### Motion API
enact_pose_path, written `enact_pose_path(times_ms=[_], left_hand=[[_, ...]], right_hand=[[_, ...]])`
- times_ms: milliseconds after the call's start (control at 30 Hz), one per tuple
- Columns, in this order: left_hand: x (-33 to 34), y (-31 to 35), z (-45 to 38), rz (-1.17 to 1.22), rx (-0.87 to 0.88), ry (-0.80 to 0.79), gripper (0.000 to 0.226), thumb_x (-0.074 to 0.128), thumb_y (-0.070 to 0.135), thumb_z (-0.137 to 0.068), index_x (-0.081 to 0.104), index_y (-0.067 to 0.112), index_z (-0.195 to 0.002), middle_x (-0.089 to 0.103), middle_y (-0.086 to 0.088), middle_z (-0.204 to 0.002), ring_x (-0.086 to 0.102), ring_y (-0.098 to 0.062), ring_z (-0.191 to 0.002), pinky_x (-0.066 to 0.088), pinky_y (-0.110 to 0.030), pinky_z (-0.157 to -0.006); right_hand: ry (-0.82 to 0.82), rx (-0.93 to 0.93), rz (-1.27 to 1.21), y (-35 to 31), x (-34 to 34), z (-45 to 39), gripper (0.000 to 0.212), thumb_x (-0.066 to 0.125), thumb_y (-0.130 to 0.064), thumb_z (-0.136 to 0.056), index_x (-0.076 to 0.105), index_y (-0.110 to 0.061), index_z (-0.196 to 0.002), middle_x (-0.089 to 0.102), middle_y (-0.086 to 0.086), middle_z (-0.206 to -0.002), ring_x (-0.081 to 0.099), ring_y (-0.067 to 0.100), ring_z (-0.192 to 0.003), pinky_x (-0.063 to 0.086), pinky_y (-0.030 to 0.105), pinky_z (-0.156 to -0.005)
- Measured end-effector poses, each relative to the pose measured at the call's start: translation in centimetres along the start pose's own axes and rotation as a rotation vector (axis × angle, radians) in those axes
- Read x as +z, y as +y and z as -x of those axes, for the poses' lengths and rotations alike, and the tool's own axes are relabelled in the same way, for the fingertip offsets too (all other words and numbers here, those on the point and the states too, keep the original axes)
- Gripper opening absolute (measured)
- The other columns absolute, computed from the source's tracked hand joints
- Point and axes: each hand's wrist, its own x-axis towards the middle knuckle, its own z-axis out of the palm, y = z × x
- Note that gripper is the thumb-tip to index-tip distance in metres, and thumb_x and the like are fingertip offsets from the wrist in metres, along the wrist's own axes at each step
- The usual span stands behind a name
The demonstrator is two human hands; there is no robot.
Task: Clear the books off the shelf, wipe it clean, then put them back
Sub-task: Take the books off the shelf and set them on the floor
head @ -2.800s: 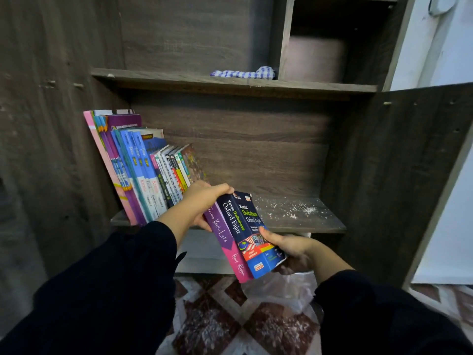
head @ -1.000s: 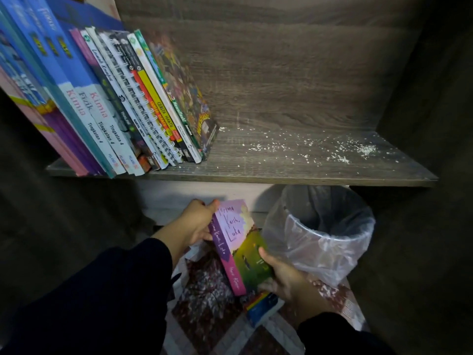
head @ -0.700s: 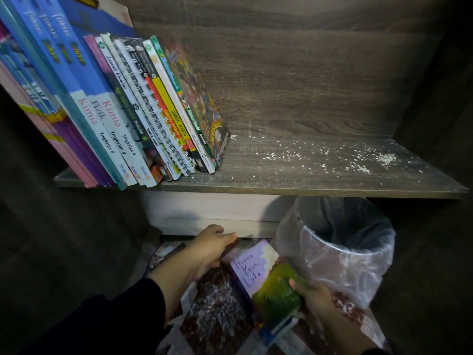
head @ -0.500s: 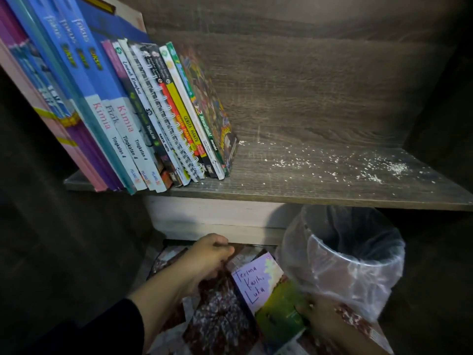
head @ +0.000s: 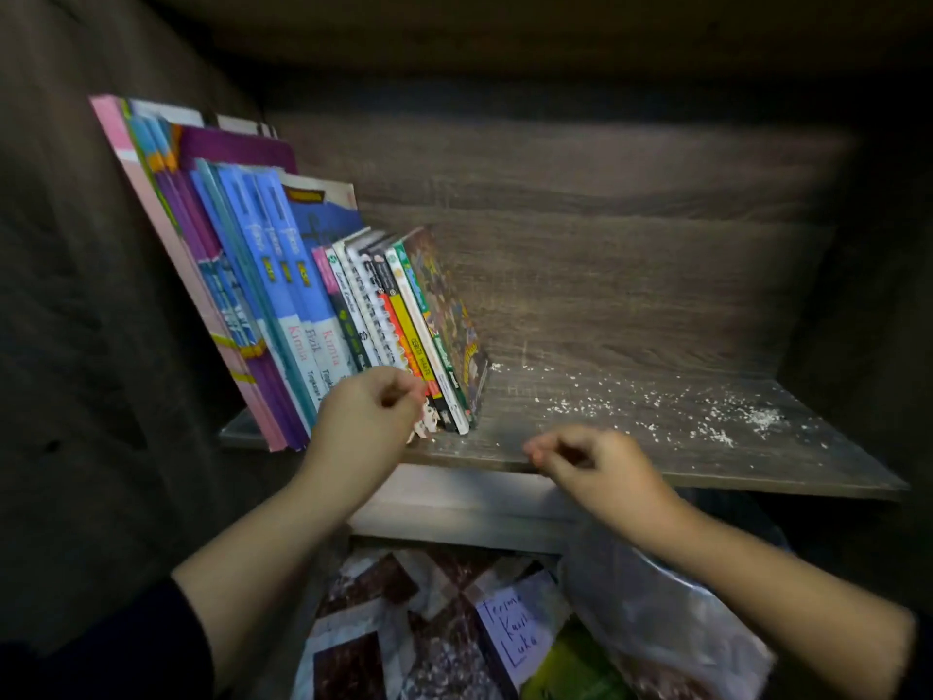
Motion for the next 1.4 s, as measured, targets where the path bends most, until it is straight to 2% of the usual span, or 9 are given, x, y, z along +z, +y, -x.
enact_pose_path(times_ms=[100, 267, 433, 600, 767, 933, 1033, 1233, 1400], left_hand=[[-0.7, 1.2, -1.4, -0.019, 0.028, 0.079, 0.02, 0.058, 0.007, -0.089, 0.069, 0.024, -0.086, 0.072, -0.007, -0.087, 0.068, -0.027, -0.088, 0.055, -0.046, -0.087], [-0.5, 1.4, -2.5, -0.109, 0.07, 0.123, 0.028, 0.057, 0.01, -0.091, 0.067, 0.012, -0.117, 0.071, -0.007, -0.107, 0.065, -0.021, -0.098, 0.052, -0.036, -0.092], [-0.1, 0.9, -3.7, -0.156, 0.061, 0.138, 0.035, 0.055, 0.012, -0.092, 0.06, 0.008, -0.126, 0.069, -0.011, -0.112, 0.066, -0.019, -0.088, 0.051, -0.024, -0.072], [0.5, 1.4, -4.1, -0.279, 0.098, 0.179, 0.025, 0.05, 0.01, -0.092, 0.065, 0.006, -0.11, 0.07, -0.011, -0.087, 0.062, -0.019, -0.065, 0.048, -0.027, -0.057], [1.1, 2.3, -4.6, -0.367, 0.107, 0.19, 0.021, 0.046, 0.006, -0.089, 0.049, 0.011, -0.069, 0.056, -0.011, -0.064, 0.052, -0.023, -0.055, 0.048, -0.035, -0.056], [1.4, 4.2, -5.6, -0.412, 0.054, 0.148, 0.028, 0.056, 0.021, -0.091, 0.055, 0.004, -0.069, 0.062, -0.012, -0.069, 0.062, -0.028, -0.064, 0.052, -0.035, -0.057], [1.8, 5.4, -5.9, -0.522, 0.037, 0.105, 0.036, 0.058, 0.025, -0.092, 0.044, 0.011, -0.062, 0.049, -0.004, -0.063, 0.053, -0.023, -0.061, 0.035, -0.027, -0.047], [2.8, 6.1, -6.5, -0.433, 0.009, 0.134, 0.045, 0.062, 0.034, -0.09, 0.04, 0.002, -0.112, 0.057, -0.009, -0.089, 0.064, -0.031, -0.085, 0.043, -0.03, -0.062], [3.6, 6.4, -8.6, -0.398, -0.052, 0.136, 0.046, 0.057, 0.028, -0.092, 0.026, 0.009, -0.119, 0.063, -0.012, -0.083, 0.067, -0.034, -0.073, 0.058, -0.045, -0.068]], right_hand=[[0.056, -0.043, -0.016, -3.6, 0.5, -3.6, 0.02, 0.067, -0.015, -0.085, 0.07, -0.017, -0.104, 0.065, -0.01, -0.085, 0.057, -0.011, -0.066, 0.045, 0.007, -0.07], [-0.114, -0.014, 0.081, -6.4, 3.0, -7.5, 0.069, 0.079, -0.034, -0.071, 0.051, -0.022, -0.134, 0.064, -0.002, -0.12, 0.061, 0.014, -0.107, 0.047, 0.023, -0.094], [-0.076, -0.023, 0.236, -5.8, 4.2, -8.6, 0.051, 0.069, -0.029, -0.08, 0.051, -0.019, -0.127, 0.066, 0.005, -0.115, 0.064, 0.022, -0.098, 0.053, 0.031, -0.085], [-0.055, -0.043, 0.32, -5.7, 4.5, -8.6, 0.048, 0.065, -0.03, -0.079, 0.05, -0.018, -0.123, 0.066, 0.01, -0.105, 0.064, 0.029, -0.091, 0.051, 0.03, -0.074], [-0.046, -0.087, 0.332, -5.2, 4.5, -9.2, 0.059, 0.062, -0.022, -0.079, 0.044, -0.025, -0.135, 0.068, 0.013, -0.101, 0.064, 0.028, -0.084, 0.047, 0.027, -0.067], [-0.047, -0.074, 0.218, -4.4, 4.1, -9.3, 0.06, 0.062, -0.022, -0.078, 0.046, -0.032, -0.136, 0.07, 0.008, -0.099, 0.062, 0.022, -0.08, 0.045, 0.024, -0.064], [-0.036, -0.067, 0.197, -4.3, 4.2, -9.3, 0.061, 0.061, -0.023, -0.077, 0.045, -0.03, -0.135, 0.069, 0.01, -0.095, 0.064, 0.027, -0.084, 0.049, 0.029, -0.068], [-0.022, -0.095, 0.115, -3.6, 4.3, -9.0, 0.062, 0.063, -0.019, -0.08, 0.045, -0.036, -0.137, 0.065, 0.002, -0.085, 0.059, 0.018, -0.074, 0.041, 0.023, -0.062], [-0.115, 0.007, -0.194, -1.6, 3.7, -9.2, 0.059, 0.074, -0.014, -0.078, 0.053, -0.029, -0.131, 0.065, 0.0, -0.114, 0.056, 0.007, -0.09, 0.042, 0.018, -0.08]])
